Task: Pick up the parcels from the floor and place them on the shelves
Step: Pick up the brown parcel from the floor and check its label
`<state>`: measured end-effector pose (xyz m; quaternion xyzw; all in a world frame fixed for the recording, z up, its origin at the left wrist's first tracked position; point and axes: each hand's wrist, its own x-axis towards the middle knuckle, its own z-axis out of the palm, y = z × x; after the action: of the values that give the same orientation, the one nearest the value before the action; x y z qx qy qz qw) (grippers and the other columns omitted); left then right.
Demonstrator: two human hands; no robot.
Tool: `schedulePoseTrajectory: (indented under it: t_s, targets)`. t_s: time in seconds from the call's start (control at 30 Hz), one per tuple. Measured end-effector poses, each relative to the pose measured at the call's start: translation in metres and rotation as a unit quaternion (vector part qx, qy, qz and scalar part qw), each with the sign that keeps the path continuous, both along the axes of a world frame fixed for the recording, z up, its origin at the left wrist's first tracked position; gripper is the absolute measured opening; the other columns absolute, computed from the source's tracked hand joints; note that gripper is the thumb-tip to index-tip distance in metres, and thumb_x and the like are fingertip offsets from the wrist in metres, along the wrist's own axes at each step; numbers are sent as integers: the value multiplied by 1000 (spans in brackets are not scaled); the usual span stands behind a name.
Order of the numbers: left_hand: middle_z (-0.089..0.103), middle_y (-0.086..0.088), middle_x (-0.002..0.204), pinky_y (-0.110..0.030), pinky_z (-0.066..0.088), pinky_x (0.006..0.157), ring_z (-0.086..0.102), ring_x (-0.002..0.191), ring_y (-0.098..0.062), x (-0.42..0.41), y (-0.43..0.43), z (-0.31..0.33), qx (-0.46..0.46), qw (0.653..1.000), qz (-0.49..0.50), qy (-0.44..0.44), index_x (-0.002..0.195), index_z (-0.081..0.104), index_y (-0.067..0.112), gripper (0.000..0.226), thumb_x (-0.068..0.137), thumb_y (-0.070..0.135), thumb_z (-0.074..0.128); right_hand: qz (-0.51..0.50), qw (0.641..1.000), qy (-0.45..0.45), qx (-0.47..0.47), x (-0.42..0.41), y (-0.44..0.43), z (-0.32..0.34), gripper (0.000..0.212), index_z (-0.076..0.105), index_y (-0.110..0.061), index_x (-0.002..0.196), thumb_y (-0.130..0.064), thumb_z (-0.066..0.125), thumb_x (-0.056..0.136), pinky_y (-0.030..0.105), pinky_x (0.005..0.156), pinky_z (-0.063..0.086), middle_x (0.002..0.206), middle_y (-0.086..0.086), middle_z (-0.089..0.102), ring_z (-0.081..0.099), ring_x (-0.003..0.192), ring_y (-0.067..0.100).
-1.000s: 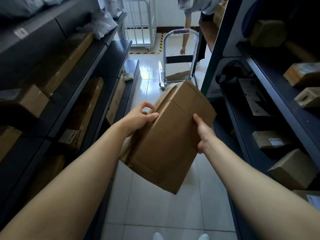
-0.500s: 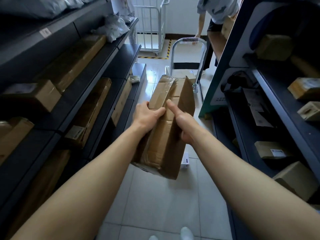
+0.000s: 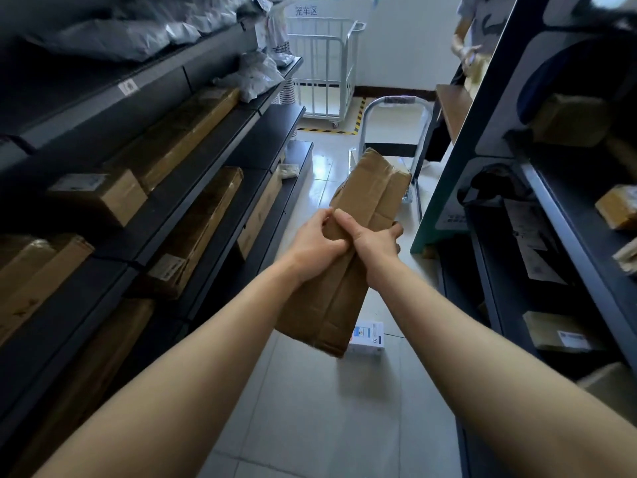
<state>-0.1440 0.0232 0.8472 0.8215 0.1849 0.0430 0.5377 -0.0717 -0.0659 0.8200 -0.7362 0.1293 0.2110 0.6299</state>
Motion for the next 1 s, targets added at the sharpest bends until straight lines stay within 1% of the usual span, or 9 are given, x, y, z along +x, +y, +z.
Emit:
schedulePoseTrajectory:
  t_s: [0.23, 0.37, 0.47, 0.53, 0.63, 0.73, 0.87, 0.93, 1.0]
  targets:
    - [59, -8, 128, -43, 51, 100, 59, 116, -25, 1, -11, 6, 27, 999, -39, 14, 147, 36, 22, 68, 85, 2, 56, 18, 999, 21, -27, 8, -7, 8, 128, 4, -21, 153, -68, 78, 60, 46, 102, 42, 145, 15, 34, 42, 131, 37]
    - [59, -6, 126, -39, 56, 91, 61, 109, -23, -2, -18, 8, 16, 998, -63, 16, 147, 36, 25, 67, 87, 3, 54, 10, 1000, 24, -4, 14, -9, 8, 118, 13, -22, 147, -66, 78, 59, 45, 91, 45, 138, 15, 44, 51, 120, 37]
    - [63, -4, 121, -26, 55, 85, 63, 107, -17, 1, -8, 9, -19, 998, -62, 6, 140, 49, 21, 49, 92, 15, 57, 2, 1000, 22, 3, 17, -11, 5, 108, 19, -23, 144, -64, 74, 61, 49, 98, 48, 136, 15, 47, 54, 115, 37]
    - [65, -6, 120, -21, 50, 87, 61, 109, -16, 5, 4, 7, -6, 1000, 8, -17, 127, 61, 13, 33, 94, 14, 55, 12, 1000, 23, 10, 19, -13, 7, 108, 19, -21, 147, -64, 73, 63, 51, 101, 47, 138, 14, 47, 53, 117, 37]
    - [57, -11, 134, -31, 47, 93, 56, 114, -20, 8, 28, -5, 5, 993, 109, 35, 136, 49, 8, 40, 96, 9, 49, 38, 999, 16, 28, 24, -14, 15, 109, 22, -18, 147, -63, 73, 62, 51, 103, 47, 136, 14, 50, 55, 117, 36]
    - [50, -15, 141, -44, 45, 103, 53, 124, -31, 5, 45, -15, -10, 978, 148, 149, 148, 29, 6, 59, 97, 25, 50, 65, 997, 10, 48, 26, -15, 20, 115, 23, -19, 149, -64, 74, 55, 52, 101, 49, 133, 12, 55, 59, 113, 35]
    - [70, -12, 102, -43, 56, 83, 67, 91, -29, 3, 58, -16, -97, 967, 159, 173, 122, 57, 1, 49, 94, 41, 53, 84, 994, 25, 66, 25, -15, 20, 128, 23, -20, 151, -64, 76, 43, 50, 99, 52, 132, 10, 59, 63, 111, 33]
    - [72, -14, 103, -46, 56, 87, 69, 91, -30, 2, 63, -16, -93, 968, 155, 172, 114, 62, 2, 48, 92, 44, 54, 87, 992, 39, 86, 24, -14, 14, 112, 31, -16, 143, -60, 77, 51, 49, 96, 54, 125, 10, 62, 65, 107, 32]
    - [72, -16, 105, -49, 55, 90, 69, 94, -31, 1, 66, -14, -82, 969, 158, 173, 113, 62, 2, 48, 91, 45, 54, 104, 989, 42, 97, 22, -13, 11, 89, 33, -16, 137, -52, 76, 67, 45, 81, 57, 120, 11, 62, 66, 101, 30]
